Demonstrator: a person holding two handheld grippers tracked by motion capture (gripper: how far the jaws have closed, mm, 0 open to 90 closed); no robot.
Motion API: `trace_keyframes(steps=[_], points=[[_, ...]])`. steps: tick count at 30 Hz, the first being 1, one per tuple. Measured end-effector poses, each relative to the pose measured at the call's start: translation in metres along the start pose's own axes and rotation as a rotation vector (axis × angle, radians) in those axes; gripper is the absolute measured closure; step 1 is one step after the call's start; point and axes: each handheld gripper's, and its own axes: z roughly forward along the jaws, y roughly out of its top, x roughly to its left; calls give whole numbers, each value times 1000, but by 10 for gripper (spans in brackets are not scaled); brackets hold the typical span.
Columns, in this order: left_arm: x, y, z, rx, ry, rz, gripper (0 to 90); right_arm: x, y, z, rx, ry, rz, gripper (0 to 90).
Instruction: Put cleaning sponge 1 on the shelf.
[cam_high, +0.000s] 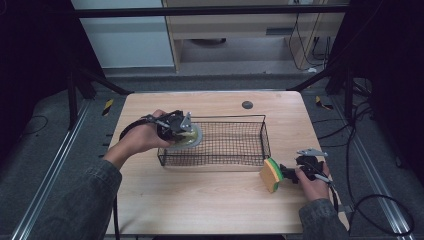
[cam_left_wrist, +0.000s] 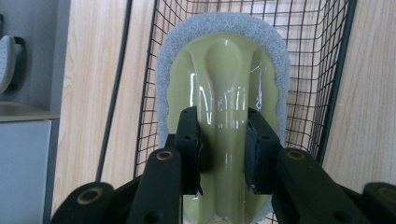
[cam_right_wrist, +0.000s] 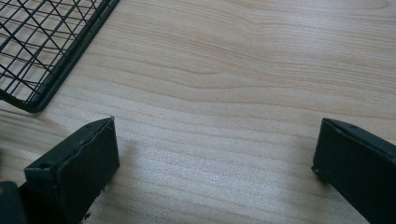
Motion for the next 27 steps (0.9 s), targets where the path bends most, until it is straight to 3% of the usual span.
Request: trace_keyframes(steps=[10,16,24,25,27], points=[[-4,-3,12,15,-29,0,705,0,0,0,0,0,-2,4],[-6,-4,20,35,-39,20,705,0,0,0,0,0,3,4],[-7,-8,25,50,-55,9,705,0,0,0,-1,0,1,4],[-8,-9,26,51,-60,-7,705,0,0,0,0,0,1,4],[-7,-9,28,52,-56,9,705,0,0,0,-1,0,1,4]])
